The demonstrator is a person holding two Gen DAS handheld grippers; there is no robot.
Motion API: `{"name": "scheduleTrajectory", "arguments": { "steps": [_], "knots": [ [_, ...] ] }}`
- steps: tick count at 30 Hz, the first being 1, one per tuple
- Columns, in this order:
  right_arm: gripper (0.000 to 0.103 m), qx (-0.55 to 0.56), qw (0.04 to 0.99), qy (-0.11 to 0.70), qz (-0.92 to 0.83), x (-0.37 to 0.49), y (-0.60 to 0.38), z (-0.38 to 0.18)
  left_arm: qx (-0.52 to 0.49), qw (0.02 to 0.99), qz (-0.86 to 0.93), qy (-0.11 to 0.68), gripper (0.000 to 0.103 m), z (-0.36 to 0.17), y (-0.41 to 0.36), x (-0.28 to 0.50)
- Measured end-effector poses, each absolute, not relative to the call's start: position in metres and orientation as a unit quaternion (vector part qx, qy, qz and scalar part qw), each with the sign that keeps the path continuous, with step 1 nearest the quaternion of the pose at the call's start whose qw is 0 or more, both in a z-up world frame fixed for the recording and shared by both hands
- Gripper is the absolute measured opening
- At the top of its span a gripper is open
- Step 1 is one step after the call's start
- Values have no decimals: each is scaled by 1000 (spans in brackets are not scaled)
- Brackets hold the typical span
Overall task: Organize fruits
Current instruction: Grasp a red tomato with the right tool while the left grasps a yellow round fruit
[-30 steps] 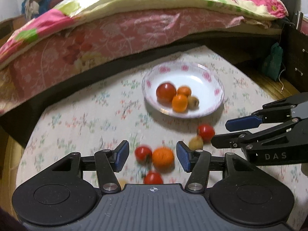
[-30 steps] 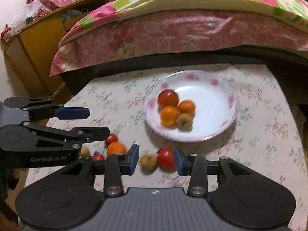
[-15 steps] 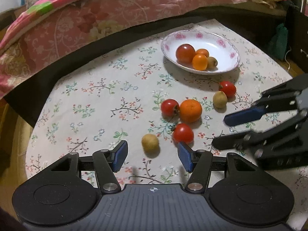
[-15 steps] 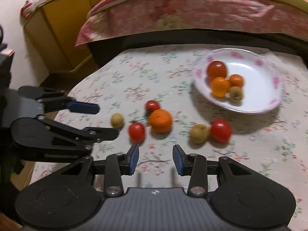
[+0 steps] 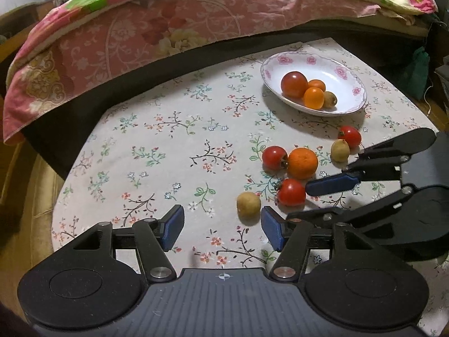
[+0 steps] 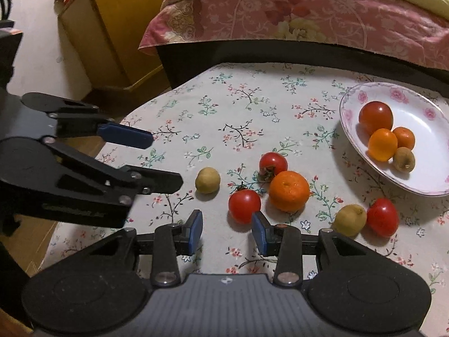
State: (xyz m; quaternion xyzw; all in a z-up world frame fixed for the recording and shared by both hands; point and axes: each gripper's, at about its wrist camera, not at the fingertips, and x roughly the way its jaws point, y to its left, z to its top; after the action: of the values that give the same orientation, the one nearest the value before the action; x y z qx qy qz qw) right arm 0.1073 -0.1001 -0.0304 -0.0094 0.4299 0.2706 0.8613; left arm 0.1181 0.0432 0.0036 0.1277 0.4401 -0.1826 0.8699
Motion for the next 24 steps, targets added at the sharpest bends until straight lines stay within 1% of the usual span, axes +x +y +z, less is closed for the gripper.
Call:
{"name": "scheduleTrajectory", "arguments": {
  "steps": [9,11,12,13,17,20,22,24],
  "knots": [
    [38,-4,872,421,249,121,-104,-38,133,864,-189,448,69,-4,38,118],
    [36,-6,870,425,249,124,-102,-42,134,862,-190,450,69,-6,37,118],
    [32,-8,870,426,246,125,-100,-43,134,861,-191,452,69,-8,37,118],
    [30,-12,872,423,245,125,-99,-44,135,860,-193,453,69,-10,36,118],
    [30,-12,870,427,245,124,-100,-41,142,855,-196,458,68,-20,28,122],
    [30,-17,868,435,240,116,-109,-37,144,854,-197,460,64,-27,19,125],
    [30,-15,862,449,234,108,-117,-34,141,852,-197,465,58,-31,14,129],
    [30,-20,859,458,229,97,-126,-31,145,851,-193,466,55,-34,9,132]
  ]
}}
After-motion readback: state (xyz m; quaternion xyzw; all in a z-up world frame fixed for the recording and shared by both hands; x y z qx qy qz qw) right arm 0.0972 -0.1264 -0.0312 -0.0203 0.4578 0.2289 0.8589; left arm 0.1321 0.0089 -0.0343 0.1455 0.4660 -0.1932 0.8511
